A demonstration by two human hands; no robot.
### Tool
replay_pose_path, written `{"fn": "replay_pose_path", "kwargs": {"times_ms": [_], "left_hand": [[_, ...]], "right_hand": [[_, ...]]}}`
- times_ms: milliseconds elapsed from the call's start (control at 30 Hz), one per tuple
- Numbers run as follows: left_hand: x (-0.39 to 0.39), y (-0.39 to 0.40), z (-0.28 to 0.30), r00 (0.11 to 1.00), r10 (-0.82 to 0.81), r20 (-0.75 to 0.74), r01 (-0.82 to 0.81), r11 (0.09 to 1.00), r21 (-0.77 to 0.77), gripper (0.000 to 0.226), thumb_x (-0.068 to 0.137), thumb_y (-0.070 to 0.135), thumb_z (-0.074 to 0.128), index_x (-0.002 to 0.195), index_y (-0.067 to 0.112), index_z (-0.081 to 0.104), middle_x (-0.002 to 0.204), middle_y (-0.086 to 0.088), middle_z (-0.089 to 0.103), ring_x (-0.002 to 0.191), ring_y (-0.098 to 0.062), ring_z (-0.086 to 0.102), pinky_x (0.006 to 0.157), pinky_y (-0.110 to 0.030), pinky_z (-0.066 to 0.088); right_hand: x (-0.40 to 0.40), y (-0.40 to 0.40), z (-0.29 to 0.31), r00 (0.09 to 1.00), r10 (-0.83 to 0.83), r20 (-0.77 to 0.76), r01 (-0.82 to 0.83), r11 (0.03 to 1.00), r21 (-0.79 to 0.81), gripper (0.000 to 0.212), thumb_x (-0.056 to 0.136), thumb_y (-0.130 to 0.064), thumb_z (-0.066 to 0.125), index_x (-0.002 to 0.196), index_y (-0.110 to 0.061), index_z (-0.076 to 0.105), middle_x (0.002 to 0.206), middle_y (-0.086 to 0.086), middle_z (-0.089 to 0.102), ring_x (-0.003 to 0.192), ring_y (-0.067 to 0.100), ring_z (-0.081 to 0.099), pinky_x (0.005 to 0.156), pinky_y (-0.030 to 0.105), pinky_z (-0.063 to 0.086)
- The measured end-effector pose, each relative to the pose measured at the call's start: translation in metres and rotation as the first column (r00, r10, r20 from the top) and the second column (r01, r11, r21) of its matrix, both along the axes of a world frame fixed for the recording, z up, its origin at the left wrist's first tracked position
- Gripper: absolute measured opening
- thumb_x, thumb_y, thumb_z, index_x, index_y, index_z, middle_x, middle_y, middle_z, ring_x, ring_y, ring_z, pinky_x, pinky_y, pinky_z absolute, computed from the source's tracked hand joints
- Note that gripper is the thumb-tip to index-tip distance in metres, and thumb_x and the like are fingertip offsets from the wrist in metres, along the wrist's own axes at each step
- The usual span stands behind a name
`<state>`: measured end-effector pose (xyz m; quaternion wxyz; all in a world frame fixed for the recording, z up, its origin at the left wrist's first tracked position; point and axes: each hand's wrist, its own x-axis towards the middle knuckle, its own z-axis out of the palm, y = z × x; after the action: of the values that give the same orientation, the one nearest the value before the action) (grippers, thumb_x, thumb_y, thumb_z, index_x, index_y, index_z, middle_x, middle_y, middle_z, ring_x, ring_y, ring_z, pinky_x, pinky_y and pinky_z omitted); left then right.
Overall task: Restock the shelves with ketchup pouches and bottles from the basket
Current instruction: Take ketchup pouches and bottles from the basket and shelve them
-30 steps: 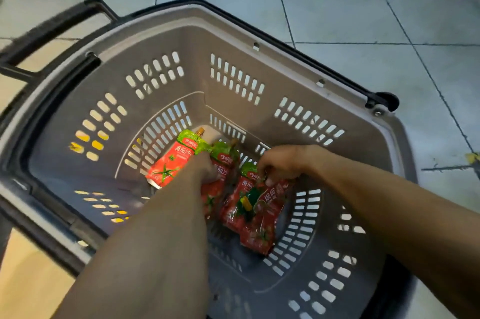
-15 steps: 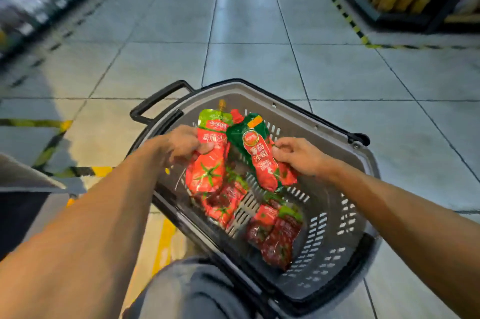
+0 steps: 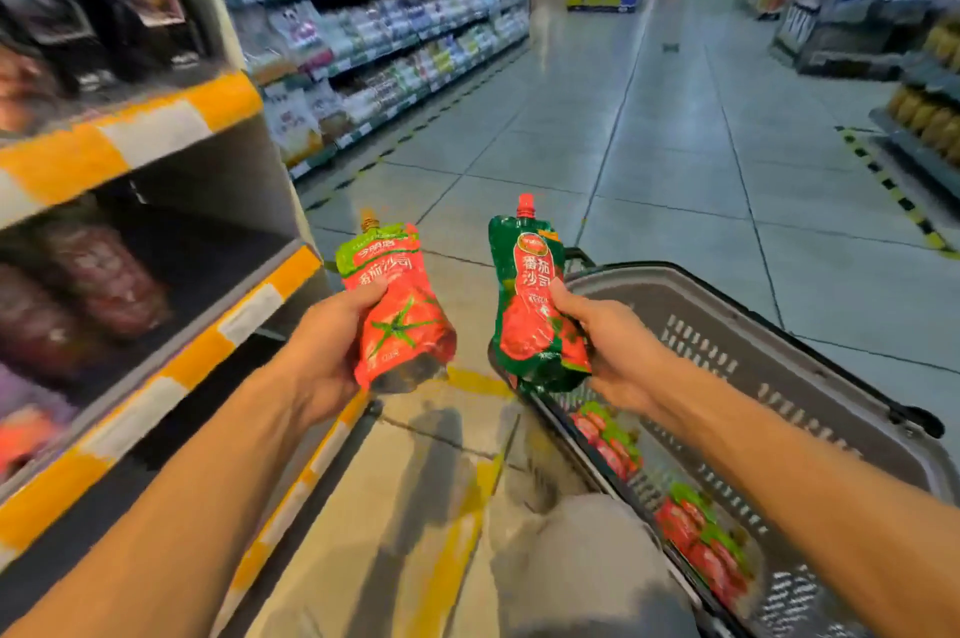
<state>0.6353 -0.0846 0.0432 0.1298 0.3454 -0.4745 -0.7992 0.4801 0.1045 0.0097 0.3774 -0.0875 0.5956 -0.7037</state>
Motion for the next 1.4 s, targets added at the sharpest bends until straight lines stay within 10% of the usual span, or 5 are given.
{"fn": "replay_pose_path", "kwargs": {"times_ms": [200,433,800,1400], "left_hand": [[0.098,-0.042,-0.006,0.968,0.238,-0.074,-0.241,0.970,-0.028,0.008,0.093,0.017,0.063,0.097,0.011,0.065,0.072,-0.010,0.072,0.049,-0.019,0.068,0.037,-0.028,0.051],[0.166,-0.081,-0.020,0.845,0.521,-0.124,-0.535,0.818,-0.212,0.013,0.088,0.001,0.067,0.101,0.002,0.070,0.089,-0.019,0.073,0.076,-0.030,0.069,0.080,-0.051,0.058],[0.228,-0.110,-0.042,0.806,0.591,0.004,-0.555,0.759,-0.340,0.025,0.081,0.011,0.079,0.104,0.013,0.072,0.099,-0.009,0.077,0.093,-0.031,0.074,0.094,-0.058,0.053],[0.250,-0.117,-0.044,0.806,0.590,0.049,-0.537,0.763,-0.358,0.028,0.074,0.011,0.080,0.101,0.015,0.074,0.093,-0.005,0.078,0.084,-0.023,0.076,0.076,-0.040,0.055]], "right_hand": [[0.071,-0.092,0.015,0.971,0.236,-0.045,-0.237,0.971,-0.010,0.053,0.076,-0.029,0.073,0.118,0.004,0.068,0.110,0.024,0.073,0.101,0.036,0.069,0.096,0.049,0.055],[0.128,-0.189,-0.005,0.933,0.327,-0.149,-0.334,0.942,-0.018,0.017,0.090,-0.020,0.071,0.093,-0.004,0.073,0.083,0.012,0.078,0.066,0.018,0.074,0.055,0.024,0.056],[0.162,-0.297,-0.026,0.882,0.389,-0.265,-0.416,0.908,-0.054,0.031,0.091,-0.029,0.073,0.117,-0.012,0.066,0.103,0.006,0.078,0.092,0.021,0.076,0.077,0.034,0.063],[0.200,-0.381,-0.031,0.751,0.398,-0.527,-0.504,0.861,-0.069,0.022,0.093,-0.014,0.072,0.113,-0.018,0.066,0.108,0.002,0.074,0.099,0.019,0.072,0.086,0.039,0.061]]}}
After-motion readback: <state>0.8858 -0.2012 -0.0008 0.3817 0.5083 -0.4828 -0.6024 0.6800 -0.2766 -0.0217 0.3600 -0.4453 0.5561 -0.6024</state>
